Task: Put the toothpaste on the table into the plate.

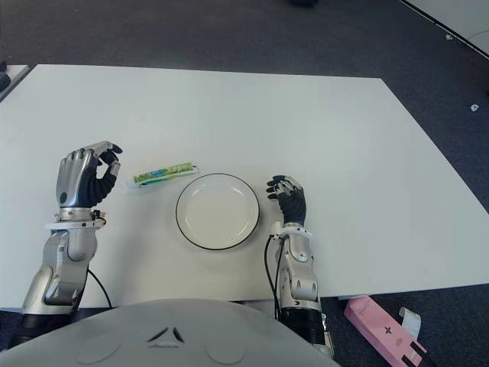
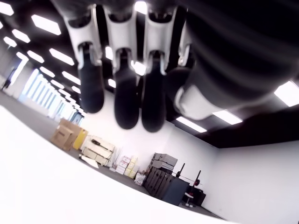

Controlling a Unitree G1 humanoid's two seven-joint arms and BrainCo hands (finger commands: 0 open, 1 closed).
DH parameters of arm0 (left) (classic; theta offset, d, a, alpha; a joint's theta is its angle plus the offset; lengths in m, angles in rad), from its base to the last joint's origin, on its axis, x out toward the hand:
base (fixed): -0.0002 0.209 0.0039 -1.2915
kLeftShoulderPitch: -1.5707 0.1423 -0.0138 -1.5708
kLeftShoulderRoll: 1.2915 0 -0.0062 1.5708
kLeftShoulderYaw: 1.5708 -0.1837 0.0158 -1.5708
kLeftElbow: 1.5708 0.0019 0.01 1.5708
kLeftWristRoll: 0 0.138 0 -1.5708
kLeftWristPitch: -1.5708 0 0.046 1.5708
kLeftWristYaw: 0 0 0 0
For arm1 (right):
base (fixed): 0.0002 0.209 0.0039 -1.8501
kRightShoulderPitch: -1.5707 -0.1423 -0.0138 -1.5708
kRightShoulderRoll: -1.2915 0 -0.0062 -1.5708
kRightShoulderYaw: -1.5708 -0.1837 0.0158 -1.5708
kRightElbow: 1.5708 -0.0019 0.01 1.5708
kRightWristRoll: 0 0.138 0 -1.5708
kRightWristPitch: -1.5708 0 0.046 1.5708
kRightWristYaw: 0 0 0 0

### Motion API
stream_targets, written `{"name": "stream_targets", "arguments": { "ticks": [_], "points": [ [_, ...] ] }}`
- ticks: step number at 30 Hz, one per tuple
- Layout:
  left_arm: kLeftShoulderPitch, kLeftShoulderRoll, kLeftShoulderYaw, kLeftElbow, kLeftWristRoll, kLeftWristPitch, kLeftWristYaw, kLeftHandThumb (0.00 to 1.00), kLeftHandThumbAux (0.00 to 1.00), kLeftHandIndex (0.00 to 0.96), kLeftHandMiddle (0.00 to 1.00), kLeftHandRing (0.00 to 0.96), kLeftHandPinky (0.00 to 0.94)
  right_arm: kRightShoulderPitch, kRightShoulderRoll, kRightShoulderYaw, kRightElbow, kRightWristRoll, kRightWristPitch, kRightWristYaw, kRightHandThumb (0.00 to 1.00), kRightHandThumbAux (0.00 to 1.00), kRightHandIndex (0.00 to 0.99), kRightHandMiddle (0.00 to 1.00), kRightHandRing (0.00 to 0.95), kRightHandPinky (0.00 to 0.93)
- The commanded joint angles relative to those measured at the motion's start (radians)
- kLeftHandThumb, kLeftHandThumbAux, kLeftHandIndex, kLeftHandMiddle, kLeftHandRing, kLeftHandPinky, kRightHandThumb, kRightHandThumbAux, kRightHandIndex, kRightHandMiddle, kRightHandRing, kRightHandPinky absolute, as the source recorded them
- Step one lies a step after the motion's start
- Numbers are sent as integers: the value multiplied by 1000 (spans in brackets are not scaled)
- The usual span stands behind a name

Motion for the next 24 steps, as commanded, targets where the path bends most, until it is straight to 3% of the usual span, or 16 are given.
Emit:
{"name": "stream_targets", "arguments": {
  "ticks": [1,4,8,10,16,24],
  "points": [
    [-106,76,-34,88,59,55,-100,469,526,260,388,392,384,36,41,5,51,4,44,-6,708,725,429,536,538,539],
    [-149,118,-58,134,84,69,-140,460,398,144,303,317,331,38,37,8,54,5,33,2,708,725,429,534,536,537],
    [-179,157,-88,176,99,72,-155,455,321,64,236,254,285,39,34,10,57,6,23,9,709,725,429,531,534,533],
    [-201,182,-109,203,109,69,-168,446,269,26,150,166,193,41,33,10,57,7,18,11,709,725,428,528,530,530],
    [-254,246,-170,242,124,59,-247,430,186,2,34,32,32,46,35,6,59,10,9,8,709,725,428,522,526,523],
    [-344,301,-241,342,113,21,-304,418,129,0,1,1,1,48,27,0,70,16,-14,20,710,724,429,526,531,531]
  ]
}}
